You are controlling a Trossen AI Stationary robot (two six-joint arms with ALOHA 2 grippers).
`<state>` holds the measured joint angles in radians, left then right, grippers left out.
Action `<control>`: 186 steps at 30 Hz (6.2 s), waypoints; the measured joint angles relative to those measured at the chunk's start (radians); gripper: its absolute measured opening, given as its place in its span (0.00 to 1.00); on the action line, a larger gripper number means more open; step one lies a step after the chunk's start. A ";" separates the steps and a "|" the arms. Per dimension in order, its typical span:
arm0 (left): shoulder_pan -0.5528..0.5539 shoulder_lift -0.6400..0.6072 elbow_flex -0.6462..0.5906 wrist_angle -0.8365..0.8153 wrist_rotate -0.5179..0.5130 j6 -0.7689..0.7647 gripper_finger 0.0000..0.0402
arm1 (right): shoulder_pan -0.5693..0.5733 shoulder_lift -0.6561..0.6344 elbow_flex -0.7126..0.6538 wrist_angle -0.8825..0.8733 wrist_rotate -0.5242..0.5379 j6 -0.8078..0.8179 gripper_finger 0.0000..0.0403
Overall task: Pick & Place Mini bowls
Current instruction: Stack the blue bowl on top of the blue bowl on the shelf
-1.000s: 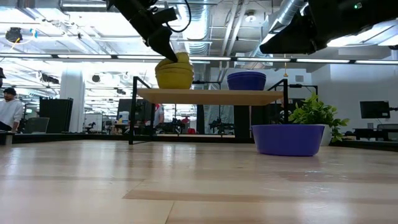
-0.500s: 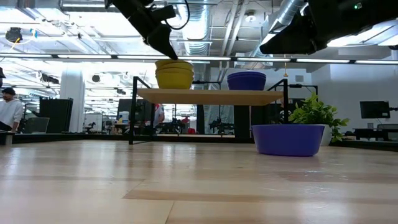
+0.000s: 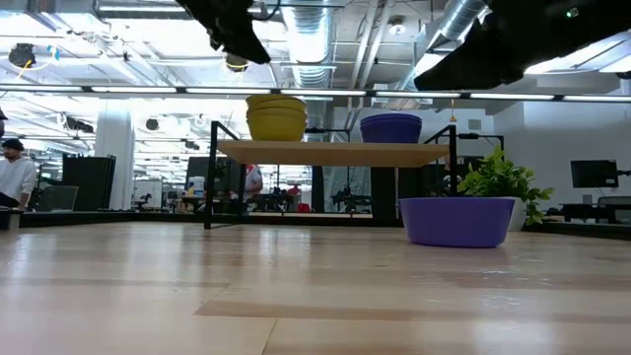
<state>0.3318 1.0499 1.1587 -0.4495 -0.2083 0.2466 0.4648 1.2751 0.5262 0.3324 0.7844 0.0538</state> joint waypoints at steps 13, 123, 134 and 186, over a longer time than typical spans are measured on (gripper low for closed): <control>-0.349 -0.149 -0.338 0.159 0.069 -0.201 0.30 | -0.005 0.000 0.008 -0.134 -0.184 0.108 0.17; -0.574 -0.198 -0.730 0.687 0.061 -0.304 0.30 | -0.047 0.346 0.477 -0.830 -0.450 0.065 0.00; -0.574 -0.198 -0.730 0.687 0.061 -0.304 0.30 | -0.068 0.269 0.631 -1.049 -0.382 -0.068 0.00; -0.581 -0.198 -0.730 0.699 0.061 -0.296 0.30 | -0.862 0.111 0.631 -0.827 -0.612 -0.368 0.00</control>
<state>-0.2494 0.8516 0.4286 0.2491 -0.1474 -0.0495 -0.3973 1.3859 1.1577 -0.4947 0.1721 -0.3141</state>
